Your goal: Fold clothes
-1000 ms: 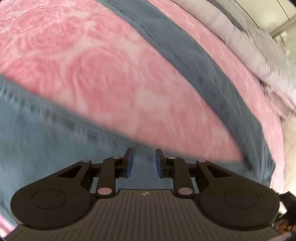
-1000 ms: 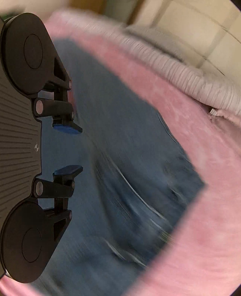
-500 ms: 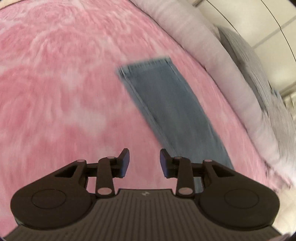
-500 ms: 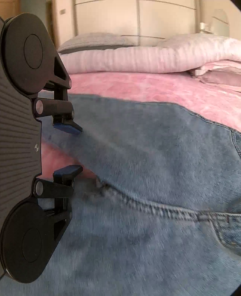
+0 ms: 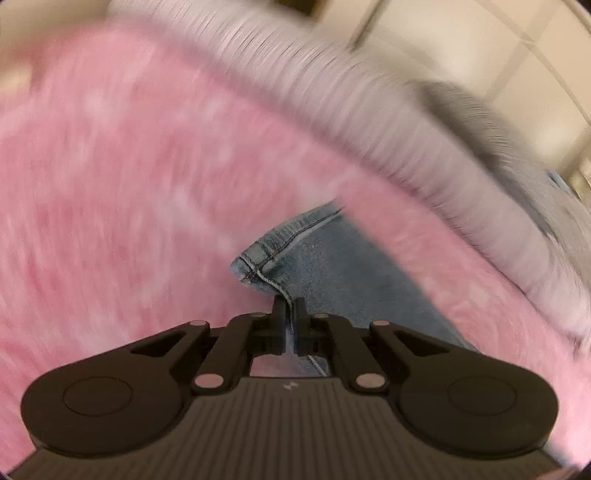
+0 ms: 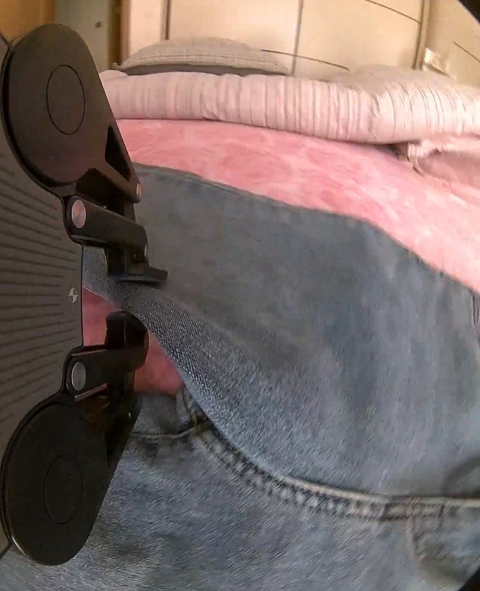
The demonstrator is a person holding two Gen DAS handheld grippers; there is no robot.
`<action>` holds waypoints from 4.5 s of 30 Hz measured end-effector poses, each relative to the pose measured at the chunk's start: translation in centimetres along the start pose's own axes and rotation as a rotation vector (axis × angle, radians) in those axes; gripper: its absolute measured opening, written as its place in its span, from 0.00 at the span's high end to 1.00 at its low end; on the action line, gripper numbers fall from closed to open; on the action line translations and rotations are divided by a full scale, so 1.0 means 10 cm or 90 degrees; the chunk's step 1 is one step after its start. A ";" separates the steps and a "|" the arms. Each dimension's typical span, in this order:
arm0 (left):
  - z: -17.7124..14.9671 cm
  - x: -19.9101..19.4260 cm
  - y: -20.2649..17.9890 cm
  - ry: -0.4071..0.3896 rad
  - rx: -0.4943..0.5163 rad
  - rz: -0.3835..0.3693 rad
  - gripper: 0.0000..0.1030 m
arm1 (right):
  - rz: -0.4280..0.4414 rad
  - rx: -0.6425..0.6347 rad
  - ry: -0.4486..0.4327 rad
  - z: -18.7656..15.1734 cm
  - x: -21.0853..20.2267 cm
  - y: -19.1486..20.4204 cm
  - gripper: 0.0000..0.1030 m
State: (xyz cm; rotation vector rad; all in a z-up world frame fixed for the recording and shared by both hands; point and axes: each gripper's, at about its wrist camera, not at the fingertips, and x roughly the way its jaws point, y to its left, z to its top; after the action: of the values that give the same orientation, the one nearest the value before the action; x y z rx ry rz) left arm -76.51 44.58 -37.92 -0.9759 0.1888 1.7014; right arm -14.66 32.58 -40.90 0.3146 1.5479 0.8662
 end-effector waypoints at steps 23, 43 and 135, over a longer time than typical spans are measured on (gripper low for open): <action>-1.61 -2.01 0.12 0.167 0.002 0.020 0.88 | -0.309 -0.518 -0.108 0.10 -1.63 -0.70 0.59; -2.91 -4.34 -0.87 0.272 0.076 0.110 0.75 | -0.190 -0.530 0.107 0.20 -3.50 -1.28 0.57; -2.79 -5.76 -1.53 0.190 0.188 0.178 0.61 | -0.147 -0.885 0.163 -1.02 -4.02 -0.43 0.56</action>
State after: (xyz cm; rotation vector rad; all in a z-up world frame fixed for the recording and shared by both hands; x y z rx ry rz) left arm -46.40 -7.64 -11.41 -1.0096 0.7822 1.7064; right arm -15.33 0.05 -14.89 -0.9804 0.8532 1.5933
